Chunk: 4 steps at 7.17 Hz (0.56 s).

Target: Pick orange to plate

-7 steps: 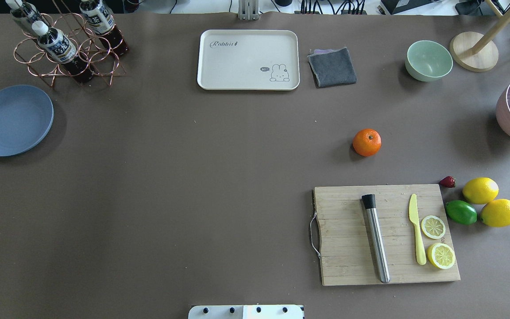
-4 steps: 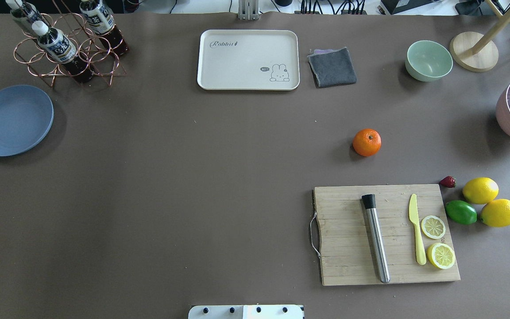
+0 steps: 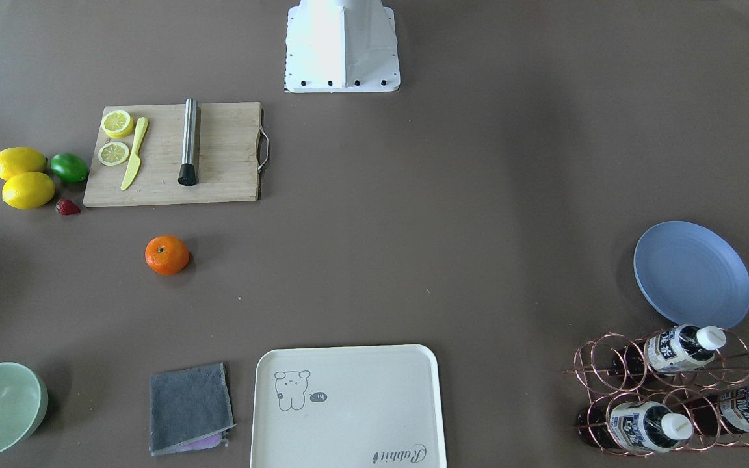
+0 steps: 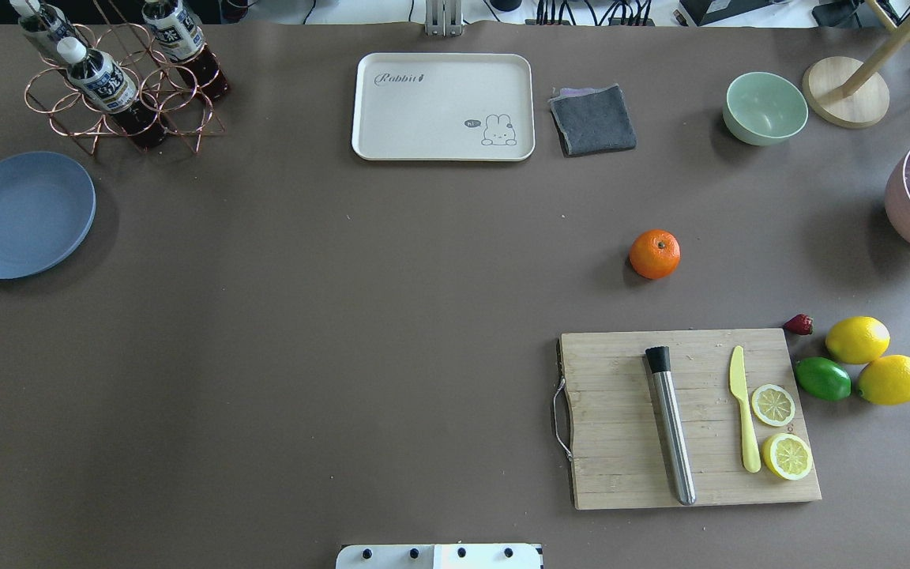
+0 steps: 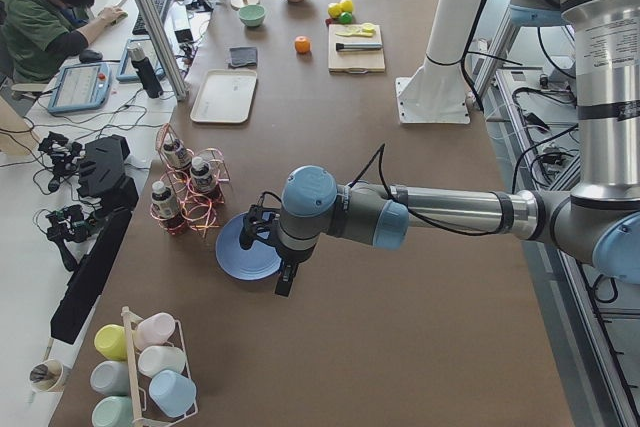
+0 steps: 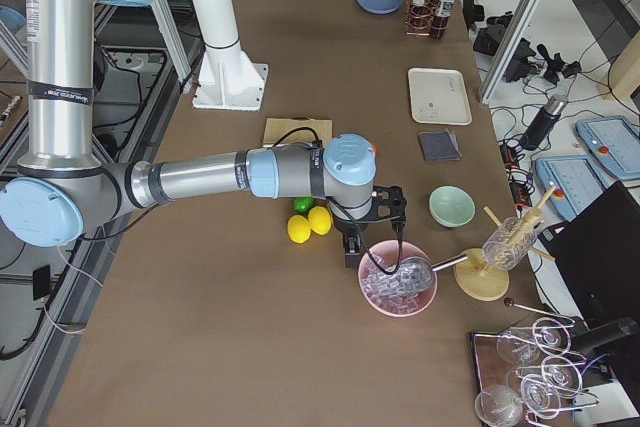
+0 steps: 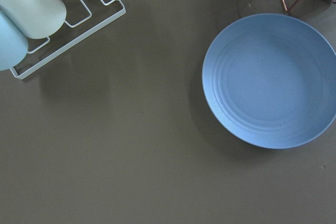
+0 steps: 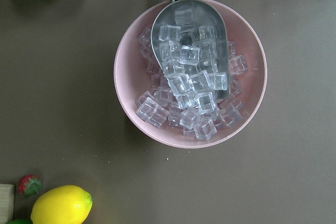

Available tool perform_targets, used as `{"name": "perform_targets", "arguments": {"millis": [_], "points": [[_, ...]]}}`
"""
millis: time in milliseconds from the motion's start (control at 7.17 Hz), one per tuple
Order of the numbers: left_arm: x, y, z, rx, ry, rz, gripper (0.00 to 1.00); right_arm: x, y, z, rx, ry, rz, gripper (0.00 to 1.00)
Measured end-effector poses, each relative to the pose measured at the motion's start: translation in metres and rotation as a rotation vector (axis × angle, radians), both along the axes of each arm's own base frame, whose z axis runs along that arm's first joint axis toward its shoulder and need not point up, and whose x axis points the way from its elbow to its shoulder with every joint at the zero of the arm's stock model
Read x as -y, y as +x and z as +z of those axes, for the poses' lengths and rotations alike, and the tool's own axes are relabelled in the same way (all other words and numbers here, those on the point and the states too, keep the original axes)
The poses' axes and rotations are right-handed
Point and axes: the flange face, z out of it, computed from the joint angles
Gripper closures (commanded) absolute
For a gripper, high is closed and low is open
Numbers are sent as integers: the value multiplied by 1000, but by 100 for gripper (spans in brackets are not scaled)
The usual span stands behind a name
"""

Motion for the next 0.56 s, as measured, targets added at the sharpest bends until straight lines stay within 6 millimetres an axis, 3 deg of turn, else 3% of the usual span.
{"name": "perform_targets", "arguments": {"millis": [558], "points": [[5,-1,-4,0,-1,-14,2,3,0,-5,1,10,2,0]]}}
